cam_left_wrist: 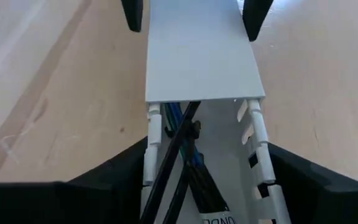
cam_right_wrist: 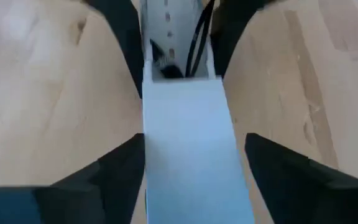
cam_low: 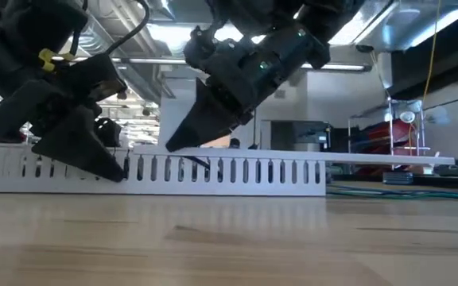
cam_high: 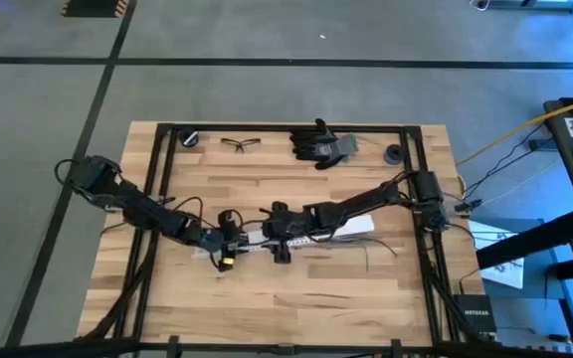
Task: Ziptie cables
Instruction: Close the white cable duct
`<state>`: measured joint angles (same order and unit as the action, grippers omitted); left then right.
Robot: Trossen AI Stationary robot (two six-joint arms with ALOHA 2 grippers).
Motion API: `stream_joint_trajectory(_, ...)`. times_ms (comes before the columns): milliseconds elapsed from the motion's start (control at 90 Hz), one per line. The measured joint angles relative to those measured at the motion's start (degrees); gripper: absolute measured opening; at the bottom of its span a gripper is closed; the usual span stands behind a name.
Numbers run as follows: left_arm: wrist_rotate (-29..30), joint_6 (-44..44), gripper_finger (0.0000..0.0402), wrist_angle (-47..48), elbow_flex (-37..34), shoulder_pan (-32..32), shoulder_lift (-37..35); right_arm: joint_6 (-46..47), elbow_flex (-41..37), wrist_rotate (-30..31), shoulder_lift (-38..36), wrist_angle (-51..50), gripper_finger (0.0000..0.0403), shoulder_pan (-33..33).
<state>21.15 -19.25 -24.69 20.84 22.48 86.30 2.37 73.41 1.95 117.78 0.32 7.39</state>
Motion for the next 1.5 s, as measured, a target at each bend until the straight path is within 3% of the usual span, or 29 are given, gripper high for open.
stream_joint_trajectory(233, -0.6, 0.2, 0.0237, 0.0, 0.0, 0.0, 0.0, -2.3, 0.0, -3.7, 0.6, 2.6, 0.0272, 0.1)
stream_joint_trajectory(567, -0.6, 0.3, 0.0236, 0.2, 0.0, 0.1, 0.0, -2.4, 0.2, -4.8, 2.1, 5.2, 0.0148, 0.0)
stream_joint_trajectory(733, -0.7, 0.3, 0.0236, 0.2, 0.0, 0.1, 0.0, -1.4, 0.3, -5.3, 2.3, 5.3, 0.0129, 0.1)
stream_joint_trajectory(889, -0.8, 0.2, 0.0236, 0.2, 0.0, 0.0, 0.0, -1.1, 0.3, -6.1, 1.9, 4.7, 0.0159, 0.0)
stream_joint_trajectory(1233, -1.0, 0.1, 0.0236, 0.1, 0.1, -0.1, 0.0, 0.0, 0.2, -6.0, 0.4, 2.7, 0.0296, 0.1)
stream_joint_trajectory(1500, -0.6, 0.1, 0.0236, 0.3, 0.1, -0.2, 0.0, 0.2, 0.1, -4.9, 1.7, 1.0, 0.0321, 1.1)
